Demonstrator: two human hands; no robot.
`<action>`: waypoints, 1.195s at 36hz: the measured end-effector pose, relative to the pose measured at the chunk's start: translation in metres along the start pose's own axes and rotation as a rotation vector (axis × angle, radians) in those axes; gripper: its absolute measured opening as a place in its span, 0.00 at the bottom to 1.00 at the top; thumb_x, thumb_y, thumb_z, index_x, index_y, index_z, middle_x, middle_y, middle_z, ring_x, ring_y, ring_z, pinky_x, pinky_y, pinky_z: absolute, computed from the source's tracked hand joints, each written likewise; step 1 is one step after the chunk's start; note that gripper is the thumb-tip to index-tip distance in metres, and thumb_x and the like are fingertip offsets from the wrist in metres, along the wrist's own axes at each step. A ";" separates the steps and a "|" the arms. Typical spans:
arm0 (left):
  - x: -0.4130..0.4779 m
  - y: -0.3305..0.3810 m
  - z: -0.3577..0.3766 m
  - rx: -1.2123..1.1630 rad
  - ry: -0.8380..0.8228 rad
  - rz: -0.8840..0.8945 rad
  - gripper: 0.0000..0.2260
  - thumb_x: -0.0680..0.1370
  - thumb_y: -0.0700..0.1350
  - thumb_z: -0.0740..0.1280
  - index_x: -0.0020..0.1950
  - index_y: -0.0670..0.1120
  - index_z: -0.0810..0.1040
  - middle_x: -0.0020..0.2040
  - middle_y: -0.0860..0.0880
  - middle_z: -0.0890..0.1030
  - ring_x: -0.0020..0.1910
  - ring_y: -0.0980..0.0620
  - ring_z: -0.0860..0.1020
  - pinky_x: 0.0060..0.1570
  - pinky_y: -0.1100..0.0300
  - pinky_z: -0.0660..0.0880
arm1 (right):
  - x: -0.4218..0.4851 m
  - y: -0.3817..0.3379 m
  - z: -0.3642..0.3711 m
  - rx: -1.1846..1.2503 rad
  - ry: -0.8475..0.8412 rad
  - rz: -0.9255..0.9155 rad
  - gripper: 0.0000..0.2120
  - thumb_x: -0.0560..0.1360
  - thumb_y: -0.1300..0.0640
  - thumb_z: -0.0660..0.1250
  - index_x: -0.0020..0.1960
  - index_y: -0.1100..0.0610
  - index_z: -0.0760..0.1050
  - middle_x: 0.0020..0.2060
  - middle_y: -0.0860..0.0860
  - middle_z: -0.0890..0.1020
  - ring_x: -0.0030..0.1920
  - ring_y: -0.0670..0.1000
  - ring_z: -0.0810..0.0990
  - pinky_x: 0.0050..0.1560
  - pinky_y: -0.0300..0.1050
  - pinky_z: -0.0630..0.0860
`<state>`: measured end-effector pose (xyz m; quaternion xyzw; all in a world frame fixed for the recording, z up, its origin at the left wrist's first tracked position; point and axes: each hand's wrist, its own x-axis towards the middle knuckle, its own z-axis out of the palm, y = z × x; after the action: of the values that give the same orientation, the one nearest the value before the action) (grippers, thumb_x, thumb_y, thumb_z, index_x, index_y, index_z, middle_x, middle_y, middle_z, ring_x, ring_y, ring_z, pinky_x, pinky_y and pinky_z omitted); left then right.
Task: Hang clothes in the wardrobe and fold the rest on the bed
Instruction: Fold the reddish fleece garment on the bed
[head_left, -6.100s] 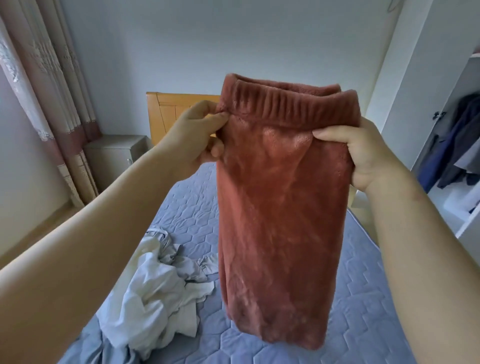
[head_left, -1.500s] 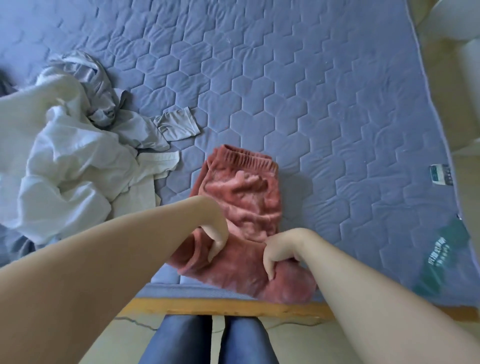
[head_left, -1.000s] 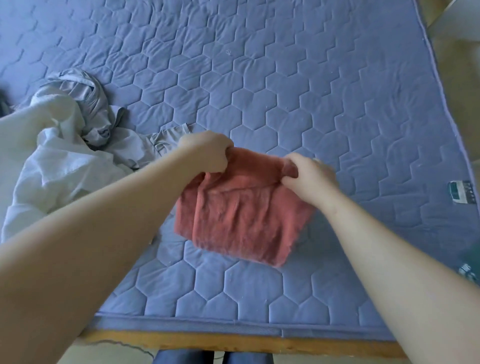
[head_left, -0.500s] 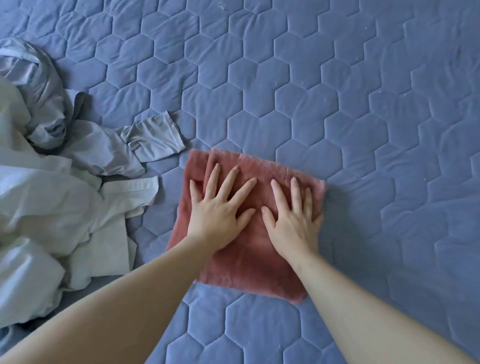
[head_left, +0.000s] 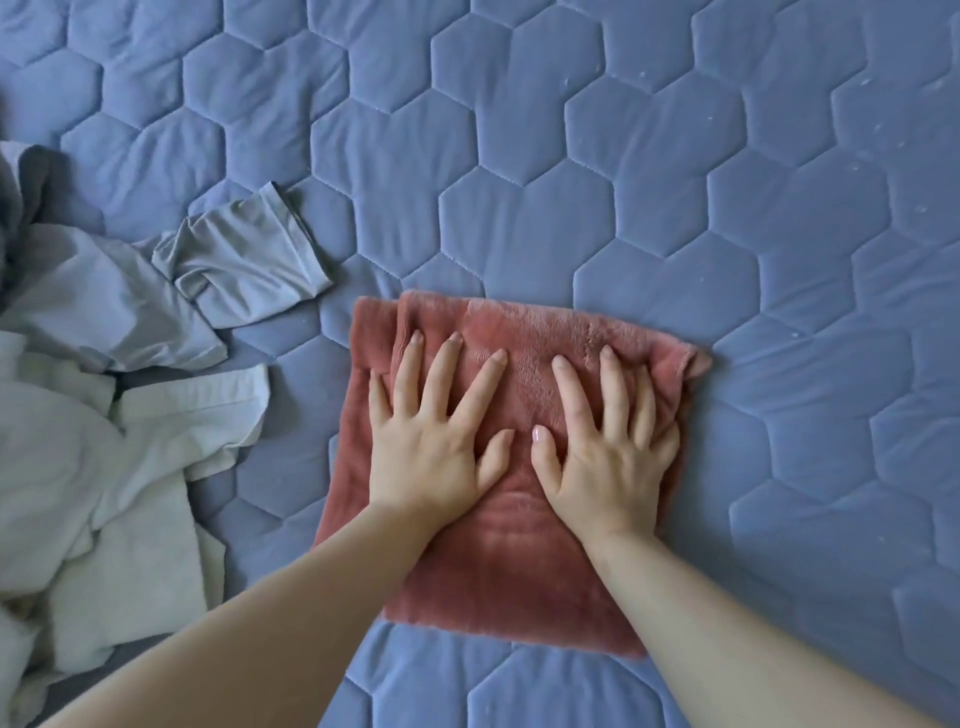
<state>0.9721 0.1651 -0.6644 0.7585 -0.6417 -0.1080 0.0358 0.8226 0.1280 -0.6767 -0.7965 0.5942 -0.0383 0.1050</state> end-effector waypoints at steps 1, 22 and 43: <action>0.000 0.000 0.003 0.002 0.013 0.001 0.27 0.72 0.61 0.56 0.70 0.55 0.63 0.67 0.41 0.73 0.67 0.37 0.63 0.59 0.32 0.66 | 0.000 0.001 0.003 0.008 0.022 -0.004 0.26 0.71 0.41 0.54 0.69 0.44 0.61 0.69 0.53 0.63 0.65 0.61 0.64 0.53 0.68 0.69; -0.046 -0.027 -0.032 -0.844 -0.150 -0.491 0.29 0.77 0.57 0.61 0.76 0.60 0.52 0.75 0.51 0.59 0.72 0.48 0.61 0.73 0.53 0.54 | -0.066 -0.002 -0.052 0.821 -0.153 0.527 0.31 0.78 0.53 0.62 0.76 0.47 0.53 0.74 0.56 0.57 0.73 0.54 0.58 0.69 0.41 0.55; -0.098 -0.019 -0.111 -1.305 -0.828 -0.984 0.14 0.72 0.55 0.67 0.46 0.45 0.76 0.32 0.43 0.83 0.42 0.44 0.79 0.39 0.55 0.70 | -0.136 -0.005 -0.127 1.522 -0.566 1.080 0.22 0.70 0.43 0.70 0.52 0.60 0.78 0.41 0.56 0.85 0.42 0.53 0.84 0.44 0.42 0.80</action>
<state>0.9988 0.2550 -0.5485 0.6762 -0.0193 -0.7156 0.1742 0.7646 0.2436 -0.5434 -0.1159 0.6484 -0.1658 0.7339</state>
